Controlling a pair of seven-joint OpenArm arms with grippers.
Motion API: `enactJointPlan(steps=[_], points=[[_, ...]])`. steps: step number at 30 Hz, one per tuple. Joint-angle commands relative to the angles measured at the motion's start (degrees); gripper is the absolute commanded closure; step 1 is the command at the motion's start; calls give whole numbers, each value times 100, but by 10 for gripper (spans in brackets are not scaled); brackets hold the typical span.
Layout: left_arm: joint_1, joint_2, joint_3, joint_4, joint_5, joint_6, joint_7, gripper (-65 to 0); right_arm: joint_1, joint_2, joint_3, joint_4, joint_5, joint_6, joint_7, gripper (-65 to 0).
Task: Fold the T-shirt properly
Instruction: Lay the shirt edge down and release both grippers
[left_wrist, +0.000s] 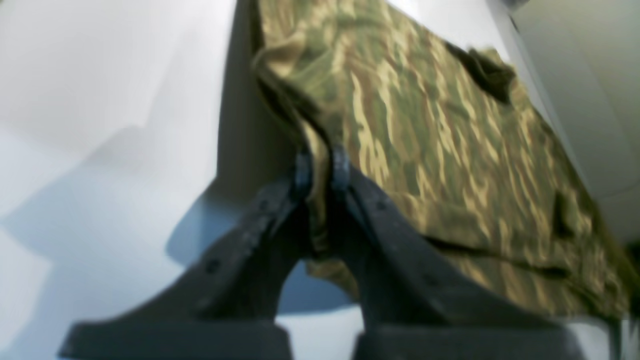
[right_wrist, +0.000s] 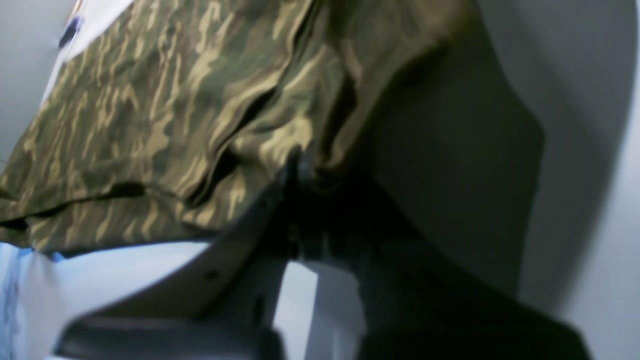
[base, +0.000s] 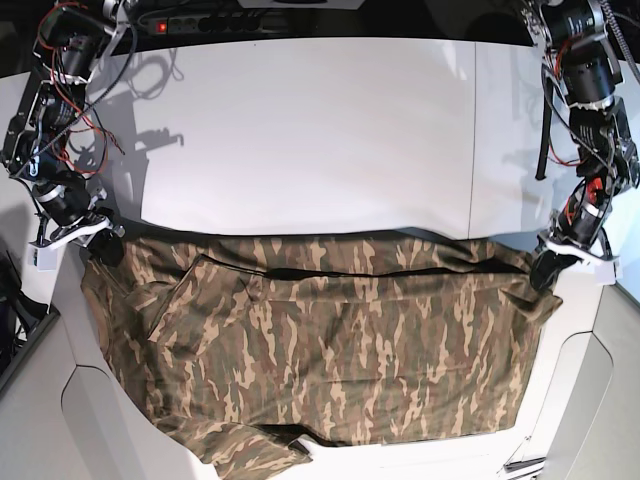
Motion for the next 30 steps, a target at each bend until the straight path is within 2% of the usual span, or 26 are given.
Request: enactJointPlan(steps=[1, 7, 15, 30], points=[[37, -120, -81, 289, -149, -128, -111, 0, 7, 114, 7, 221, 168, 66, 44, 0], [820, -122, -507, 1200, -153, -128, -98, 0, -649, 326, 13, 1001, 407, 63, -144, 0], [1838, -120, -629, 2002, -538, -128, 146, 0, -1386, 625, 46, 1707, 898, 66, -903, 0], [3373, -70, -1084, 3093, -586, -128, 149, 0, -2750, 796, 396, 2284, 1080, 105, -949, 0]])
